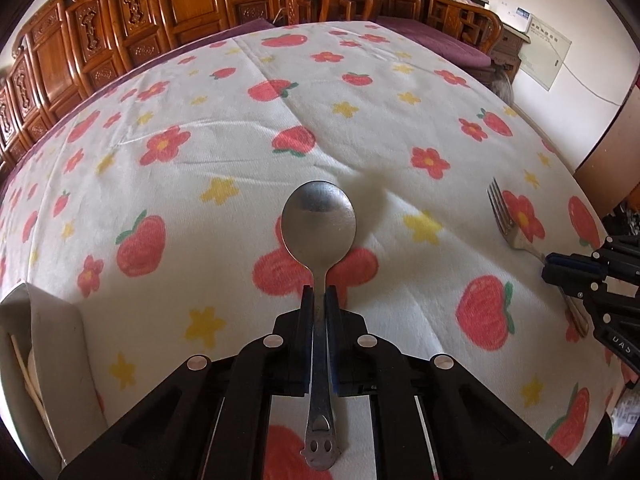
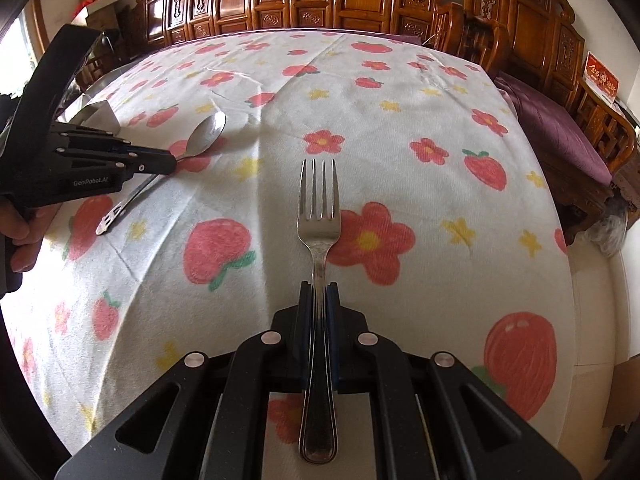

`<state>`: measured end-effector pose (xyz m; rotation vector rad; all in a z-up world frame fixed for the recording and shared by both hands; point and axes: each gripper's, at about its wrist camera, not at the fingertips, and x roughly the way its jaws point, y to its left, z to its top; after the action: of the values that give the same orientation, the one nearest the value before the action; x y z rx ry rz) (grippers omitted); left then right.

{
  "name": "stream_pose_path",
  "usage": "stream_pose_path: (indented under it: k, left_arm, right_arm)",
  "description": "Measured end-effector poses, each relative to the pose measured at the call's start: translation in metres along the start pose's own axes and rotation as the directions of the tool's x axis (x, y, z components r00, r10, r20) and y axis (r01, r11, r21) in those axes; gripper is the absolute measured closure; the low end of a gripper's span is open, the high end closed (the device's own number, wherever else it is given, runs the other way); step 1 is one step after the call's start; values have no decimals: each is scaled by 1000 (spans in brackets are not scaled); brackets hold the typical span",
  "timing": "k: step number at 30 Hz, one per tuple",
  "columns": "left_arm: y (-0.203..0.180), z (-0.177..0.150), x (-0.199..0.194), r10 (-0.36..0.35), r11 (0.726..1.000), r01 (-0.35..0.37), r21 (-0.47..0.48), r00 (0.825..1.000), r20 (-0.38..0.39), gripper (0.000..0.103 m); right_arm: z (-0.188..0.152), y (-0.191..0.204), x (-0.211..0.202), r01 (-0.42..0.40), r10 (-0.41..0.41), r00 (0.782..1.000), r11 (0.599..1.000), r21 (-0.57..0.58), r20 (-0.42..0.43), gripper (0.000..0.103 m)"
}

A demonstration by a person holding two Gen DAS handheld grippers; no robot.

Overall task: Organize utensils
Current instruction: 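Grasp the steel spoon by its handle with the left gripper while the right holds the fork, then carry the steel spoon over the metal tray and open the left gripper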

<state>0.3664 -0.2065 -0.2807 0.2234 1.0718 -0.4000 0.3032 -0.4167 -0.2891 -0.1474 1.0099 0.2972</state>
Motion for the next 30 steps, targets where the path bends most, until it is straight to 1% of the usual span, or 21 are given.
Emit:
stream_pose_path:
  k: [5, 10, 20, 24, 30]
  left_arm:
    - [5, -9, -12, 0, 1000, 0, -4, 1000, 10, 98]
    - [16, -11, -38, 6, 999, -4, -33, 998, 55, 98]
    - [25, -16, -92, 5, 999, 0, -37, 991, 131, 98]
    - [34, -19, -115, 17, 999, -10, -45, 987, 162, 98]
    - [52, -22, -139, 46, 997, -34, -67, 980, 192, 98]
  right_arm:
    - [3, 10, -12, -7, 7, 1000, 1000, -10, 13, 94]
    - [9, 22, -26, -12, 13, 999, 1000, -29, 29, 94]
    - [24, 50, -53, -16, 20, 997, 998, -54, 70, 94]
    - [31, 64, -63, -22, 28, 996, 997, -68, 90, 94]
    - [42, 86, -76, -46, 56, 992, 995, -90, 111, 94]
